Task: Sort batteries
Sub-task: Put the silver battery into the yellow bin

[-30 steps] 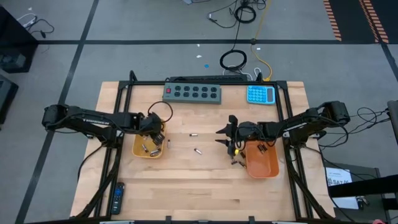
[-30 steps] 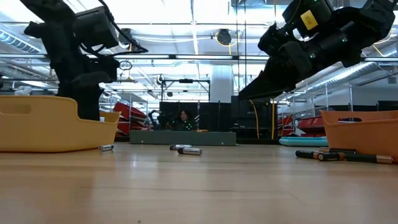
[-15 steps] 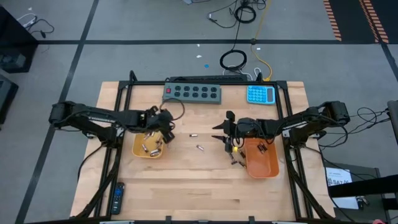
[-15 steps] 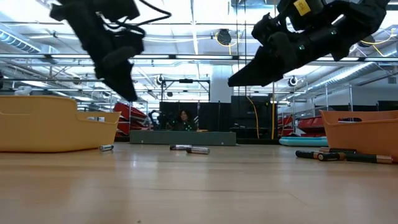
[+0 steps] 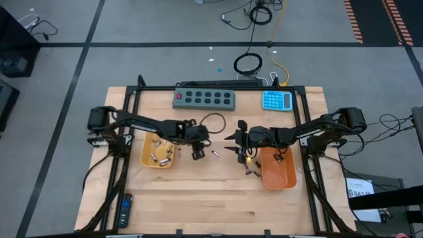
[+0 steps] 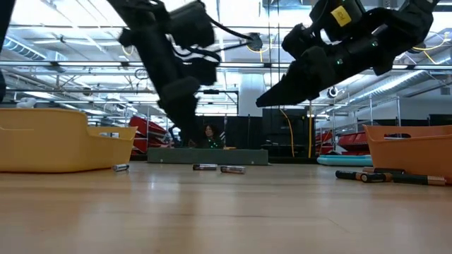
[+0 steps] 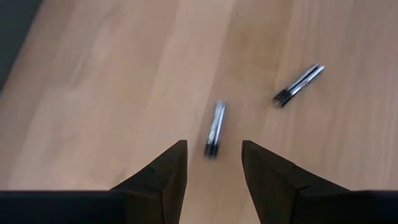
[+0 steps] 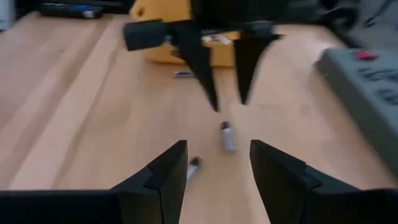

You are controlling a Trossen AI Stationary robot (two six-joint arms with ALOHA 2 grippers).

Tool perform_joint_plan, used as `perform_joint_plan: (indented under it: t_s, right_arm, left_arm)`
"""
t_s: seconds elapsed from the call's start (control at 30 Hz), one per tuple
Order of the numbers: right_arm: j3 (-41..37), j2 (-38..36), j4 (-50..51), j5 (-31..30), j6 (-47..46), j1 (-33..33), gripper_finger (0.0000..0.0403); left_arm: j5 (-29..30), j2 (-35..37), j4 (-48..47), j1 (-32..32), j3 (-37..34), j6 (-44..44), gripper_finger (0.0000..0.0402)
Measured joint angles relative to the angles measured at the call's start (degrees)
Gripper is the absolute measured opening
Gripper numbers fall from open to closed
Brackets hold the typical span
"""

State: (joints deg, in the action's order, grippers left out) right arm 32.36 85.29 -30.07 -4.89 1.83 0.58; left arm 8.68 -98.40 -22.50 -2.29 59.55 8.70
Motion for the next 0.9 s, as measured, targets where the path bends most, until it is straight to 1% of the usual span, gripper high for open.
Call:
perform_joint_plan:
  t_s: [0.07,0.13,0.2,0.33,0.5,0.6,0.73,0.9]
  right_arm:
    - [0.0,0.9,-0.1,1.9,-1.0,0.0,0.0166]
    - [0.8,1.7,1.7,1.9,-1.7,0.2,0.0166]
    - [2.0,2.0,3.7,1.8,-1.8,0.6,0.0166]
    - [2.7,2.3,4.9,1.5,-1.8,1.6,0.0166]
    - [2.7,2.3,5.0,0.2,-1.7,2.2,0.0166]
    - [2.7,2.3,4.9,0.2,-1.8,2.2,0.0166]
    - [2.7,2.4,4.6,0.2,-1.8,2.2,0.0166]
    - [2.7,2.9,2.9,0.2,-2.8,2.1,0.0166]
  left_arm:
    - [-1.3,-2.3,0.0,-0.4,1.8,-1.0,0.0162]
    - [-2.8,-4.3,-0.1,-0.9,3.1,-1.7,0.0162]
    - [-2.8,-6.2,-0.3,-1.6,4.2,-2.3,0.0162]
    - [-3.0,-8.3,-0.6,-3.0,4.5,-3.6,0.0162]
    - [-5.9,-10.7,-0.7,-4.6,4.6,-5.3,0.0161]
    - [-7.1,-11.9,-0.3,-5.1,4.8,-6.8,0.0151]
    - [-8.0,-13.2,-0.2,-5.7,4.9,-7.8,0.0117]
    - [-9.7,-14.0,1.3,-6.6,4.8,-7.6,0.0038]
